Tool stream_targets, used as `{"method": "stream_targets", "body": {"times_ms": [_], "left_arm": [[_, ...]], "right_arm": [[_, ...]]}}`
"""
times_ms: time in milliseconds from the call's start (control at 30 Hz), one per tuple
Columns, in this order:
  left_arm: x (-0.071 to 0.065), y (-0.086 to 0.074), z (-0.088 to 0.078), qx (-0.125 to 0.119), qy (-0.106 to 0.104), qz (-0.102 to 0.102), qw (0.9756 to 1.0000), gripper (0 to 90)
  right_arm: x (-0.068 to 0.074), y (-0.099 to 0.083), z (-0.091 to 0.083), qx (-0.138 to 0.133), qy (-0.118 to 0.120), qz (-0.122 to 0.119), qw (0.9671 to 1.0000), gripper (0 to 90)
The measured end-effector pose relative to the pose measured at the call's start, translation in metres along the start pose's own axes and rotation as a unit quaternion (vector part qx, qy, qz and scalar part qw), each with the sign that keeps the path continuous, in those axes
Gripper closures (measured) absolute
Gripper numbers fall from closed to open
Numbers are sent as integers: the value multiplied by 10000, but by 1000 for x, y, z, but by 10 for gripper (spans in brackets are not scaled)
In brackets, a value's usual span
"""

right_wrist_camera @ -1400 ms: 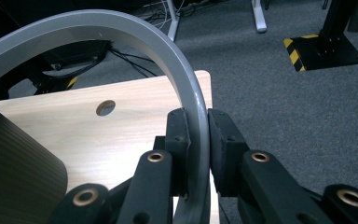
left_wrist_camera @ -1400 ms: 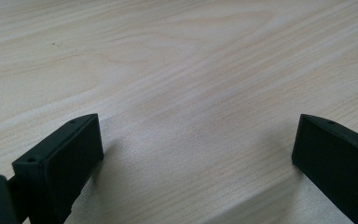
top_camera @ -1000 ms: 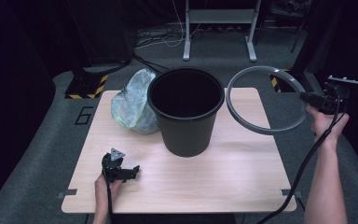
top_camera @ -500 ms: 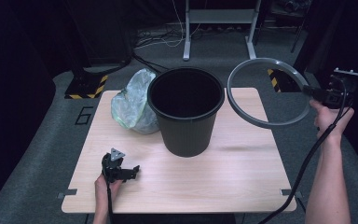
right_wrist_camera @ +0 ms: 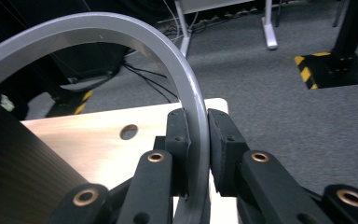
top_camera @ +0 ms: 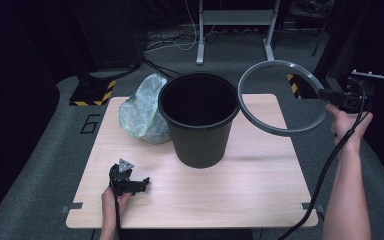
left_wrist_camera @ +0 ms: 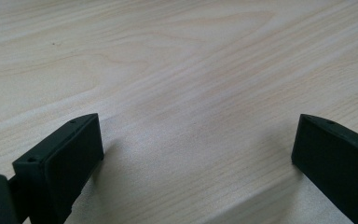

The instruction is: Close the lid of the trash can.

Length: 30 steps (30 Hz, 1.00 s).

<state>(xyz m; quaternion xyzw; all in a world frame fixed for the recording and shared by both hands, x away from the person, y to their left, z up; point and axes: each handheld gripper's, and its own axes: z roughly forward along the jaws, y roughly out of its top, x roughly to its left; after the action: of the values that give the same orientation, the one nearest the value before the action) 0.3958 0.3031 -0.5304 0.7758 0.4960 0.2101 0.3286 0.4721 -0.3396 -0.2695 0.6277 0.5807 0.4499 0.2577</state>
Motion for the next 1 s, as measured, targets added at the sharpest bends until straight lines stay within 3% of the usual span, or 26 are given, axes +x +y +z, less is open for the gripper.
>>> {"method": "stream_targets", "body": {"times_ms": [433, 1000], "left_arm": [[0, 0, 0, 4, -11, 3, 10000, 18], [0, 0, 0, 5, -11, 2, 10000, 18]], "right_arm": [[15, 5, 8, 35, 155, -44, 9999, 792], [51, 14, 29, 123, 481, -155, 9986, 791]]}}
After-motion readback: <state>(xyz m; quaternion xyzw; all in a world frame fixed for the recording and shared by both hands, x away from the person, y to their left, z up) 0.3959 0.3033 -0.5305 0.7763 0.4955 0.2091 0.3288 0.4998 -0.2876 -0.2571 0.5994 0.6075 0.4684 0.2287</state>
